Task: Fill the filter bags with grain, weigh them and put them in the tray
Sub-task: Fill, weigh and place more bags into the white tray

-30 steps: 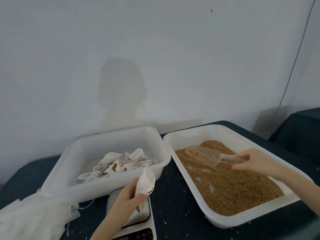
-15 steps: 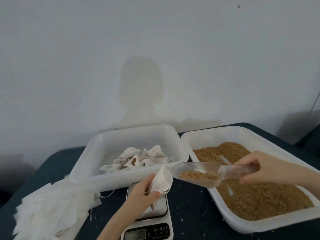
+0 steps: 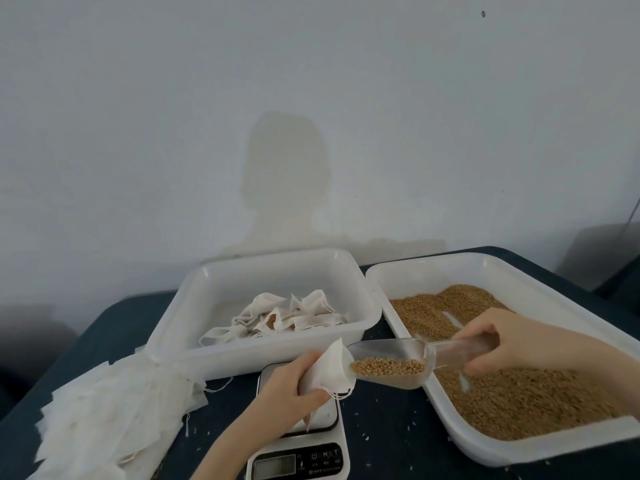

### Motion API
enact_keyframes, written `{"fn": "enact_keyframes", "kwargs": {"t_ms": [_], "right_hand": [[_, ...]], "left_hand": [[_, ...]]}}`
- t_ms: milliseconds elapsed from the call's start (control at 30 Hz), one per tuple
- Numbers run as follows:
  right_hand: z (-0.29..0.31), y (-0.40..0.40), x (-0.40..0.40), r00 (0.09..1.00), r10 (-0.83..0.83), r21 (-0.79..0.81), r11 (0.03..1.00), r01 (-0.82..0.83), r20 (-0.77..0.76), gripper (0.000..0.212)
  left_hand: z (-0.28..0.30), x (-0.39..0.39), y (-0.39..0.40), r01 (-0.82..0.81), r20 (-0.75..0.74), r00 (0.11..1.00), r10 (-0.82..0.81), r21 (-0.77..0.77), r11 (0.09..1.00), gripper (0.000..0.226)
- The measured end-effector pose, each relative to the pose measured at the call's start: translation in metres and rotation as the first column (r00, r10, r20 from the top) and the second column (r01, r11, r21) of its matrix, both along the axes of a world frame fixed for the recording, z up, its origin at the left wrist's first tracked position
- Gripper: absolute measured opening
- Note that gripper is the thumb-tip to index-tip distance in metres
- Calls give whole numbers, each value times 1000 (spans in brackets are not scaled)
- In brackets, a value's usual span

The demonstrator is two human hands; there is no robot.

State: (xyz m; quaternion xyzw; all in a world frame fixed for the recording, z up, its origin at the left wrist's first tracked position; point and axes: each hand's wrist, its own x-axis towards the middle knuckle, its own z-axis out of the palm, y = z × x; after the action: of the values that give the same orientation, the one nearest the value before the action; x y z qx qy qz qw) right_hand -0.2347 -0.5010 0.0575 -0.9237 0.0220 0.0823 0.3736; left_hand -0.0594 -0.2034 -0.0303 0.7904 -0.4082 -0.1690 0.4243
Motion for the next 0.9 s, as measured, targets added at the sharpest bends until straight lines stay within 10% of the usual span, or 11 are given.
{"fn": "enact_keyframes", "kwargs": {"t_ms": [500, 900], "right_hand": [[6, 24, 30, 1000, 18, -98, 995, -19, -13, 19], [112, 60, 77, 975, 65, -540, 824, -174, -215, 15]], "left_hand": [[9, -3, -4, -28, 91, 996, 20, 87, 996, 50], [-7, -13, -21, -135, -123, 985, 122, -110, 985, 39]]}}
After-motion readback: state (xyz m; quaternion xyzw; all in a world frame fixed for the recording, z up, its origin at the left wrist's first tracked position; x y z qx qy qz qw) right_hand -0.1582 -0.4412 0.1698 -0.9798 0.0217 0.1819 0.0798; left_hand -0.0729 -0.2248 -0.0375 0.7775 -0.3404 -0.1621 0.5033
